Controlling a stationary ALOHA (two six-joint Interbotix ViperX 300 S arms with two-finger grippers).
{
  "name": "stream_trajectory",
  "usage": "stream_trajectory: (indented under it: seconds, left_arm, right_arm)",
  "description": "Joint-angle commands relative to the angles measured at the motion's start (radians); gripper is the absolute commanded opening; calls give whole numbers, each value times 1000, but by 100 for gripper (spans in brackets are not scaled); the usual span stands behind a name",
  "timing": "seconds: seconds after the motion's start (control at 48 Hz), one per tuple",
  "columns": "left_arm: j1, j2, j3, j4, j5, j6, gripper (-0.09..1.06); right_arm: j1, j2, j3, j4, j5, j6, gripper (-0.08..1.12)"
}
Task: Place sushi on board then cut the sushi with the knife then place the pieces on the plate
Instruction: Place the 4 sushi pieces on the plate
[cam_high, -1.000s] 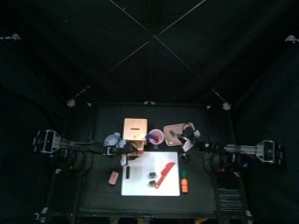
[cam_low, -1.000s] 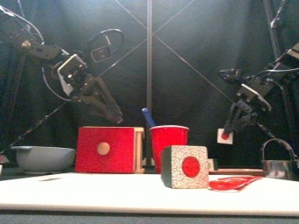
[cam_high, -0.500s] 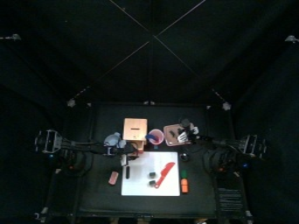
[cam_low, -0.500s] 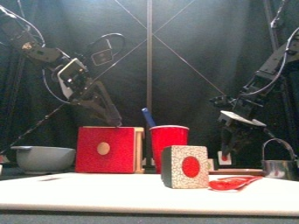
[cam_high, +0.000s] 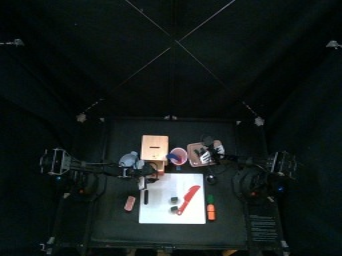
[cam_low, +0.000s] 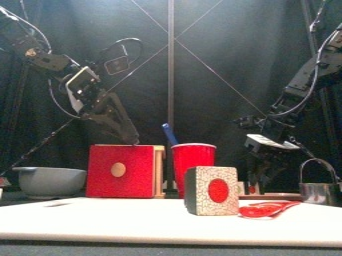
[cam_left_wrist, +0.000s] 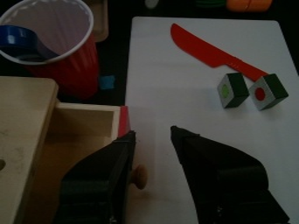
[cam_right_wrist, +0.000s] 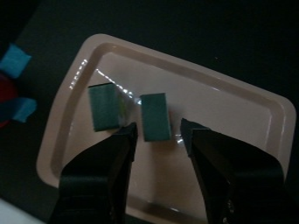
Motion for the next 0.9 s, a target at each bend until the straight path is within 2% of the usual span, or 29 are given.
stream_trajectory:
  seconds: [0.021,0.167,0.312,0.708,0.896]
  left_arm:
    - [0,-3,-14,0,-6,0,78]
    - [0,-2,-17,0,-8,0,78]
    - [5,-2,-29,2,-8,3,78]
    - [0,25,-60,8,-6,5,78]
    - [0,26,-60,11,-2,5,78]
  right_arm:
    - [74,-98,6,14,35,-2,81]
    - [238,-170,34,-12,-28,-2,81]
    - [400,-126,18,-147,-202,0,81]
    - [482,183,-253,-244,-368,0,81]
    - [485,262,-316,-273,-430,0,81]
